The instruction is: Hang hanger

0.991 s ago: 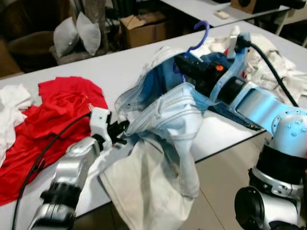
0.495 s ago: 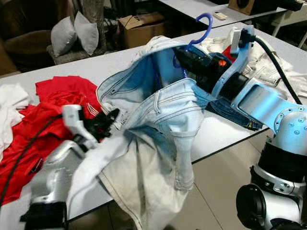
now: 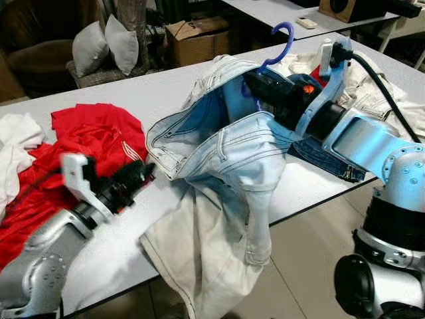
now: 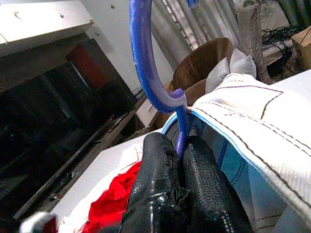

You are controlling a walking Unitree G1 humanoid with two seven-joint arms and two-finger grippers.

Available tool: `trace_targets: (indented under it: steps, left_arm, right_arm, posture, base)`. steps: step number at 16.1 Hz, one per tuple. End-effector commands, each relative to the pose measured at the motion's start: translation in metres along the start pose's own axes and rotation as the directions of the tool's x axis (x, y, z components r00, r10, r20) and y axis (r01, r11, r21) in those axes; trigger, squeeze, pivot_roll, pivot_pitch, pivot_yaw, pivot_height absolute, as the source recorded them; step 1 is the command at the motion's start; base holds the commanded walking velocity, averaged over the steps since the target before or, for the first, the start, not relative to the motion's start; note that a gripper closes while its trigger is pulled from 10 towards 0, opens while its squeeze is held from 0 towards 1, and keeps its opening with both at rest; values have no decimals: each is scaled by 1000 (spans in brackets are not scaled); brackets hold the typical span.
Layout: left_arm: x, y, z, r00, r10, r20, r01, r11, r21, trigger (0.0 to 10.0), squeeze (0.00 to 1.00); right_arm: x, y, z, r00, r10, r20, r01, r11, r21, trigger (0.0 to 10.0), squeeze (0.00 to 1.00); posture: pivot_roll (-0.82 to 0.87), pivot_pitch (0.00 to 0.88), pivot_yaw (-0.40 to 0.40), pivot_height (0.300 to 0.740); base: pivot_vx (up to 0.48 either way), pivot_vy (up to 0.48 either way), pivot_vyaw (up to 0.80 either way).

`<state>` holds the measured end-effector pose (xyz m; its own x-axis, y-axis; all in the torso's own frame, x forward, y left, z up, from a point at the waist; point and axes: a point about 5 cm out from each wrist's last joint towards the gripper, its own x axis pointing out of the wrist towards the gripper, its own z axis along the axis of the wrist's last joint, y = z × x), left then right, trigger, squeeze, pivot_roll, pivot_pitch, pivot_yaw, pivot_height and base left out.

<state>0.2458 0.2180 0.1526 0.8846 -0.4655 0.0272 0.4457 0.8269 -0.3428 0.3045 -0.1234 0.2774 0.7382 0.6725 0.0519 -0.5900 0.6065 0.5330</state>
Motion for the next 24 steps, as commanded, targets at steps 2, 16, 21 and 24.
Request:
trace_targets:
  steps: [2, 16, 21, 24]
  left_arm:
    - [-3, -13, 20, 996, 39, 74, -44, 997, 60, 10000, 0]
    - [-22, -52, -7, 996, 62, -61, -54, 990, 132, 10000, 0]
    - [-25, -50, -9, 994, 88, -67, -77, 986, 149, 10000, 0]
    - [-25, -50, -12, 993, 88, -81, -75, 985, 153, 10000, 0]
  right_arm:
    - [-2, 8, 3, 999, 51, -1, -51, 998, -36, 10000, 0]
    - [-11, 15, -11, 985, 158, -75, -162, 986, -44, 10000, 0]
    - [-11, 20, -17, 974, 200, -103, -206, 978, -45, 10000, 0]
    - [-10, 22, -25, 968, 217, -129, -225, 973, -44, 10000, 0]
  posture:
    - [-111, 0, 54, 740]
    - [-88, 0, 52, 740]
    - [-83, 0, 44, 740]
    - [-81, 0, 37, 740]
  base:
    - [0, 0, 0]
    - [0, -480, 800]
    - [0, -366, 800]
    - [0, 0, 800]
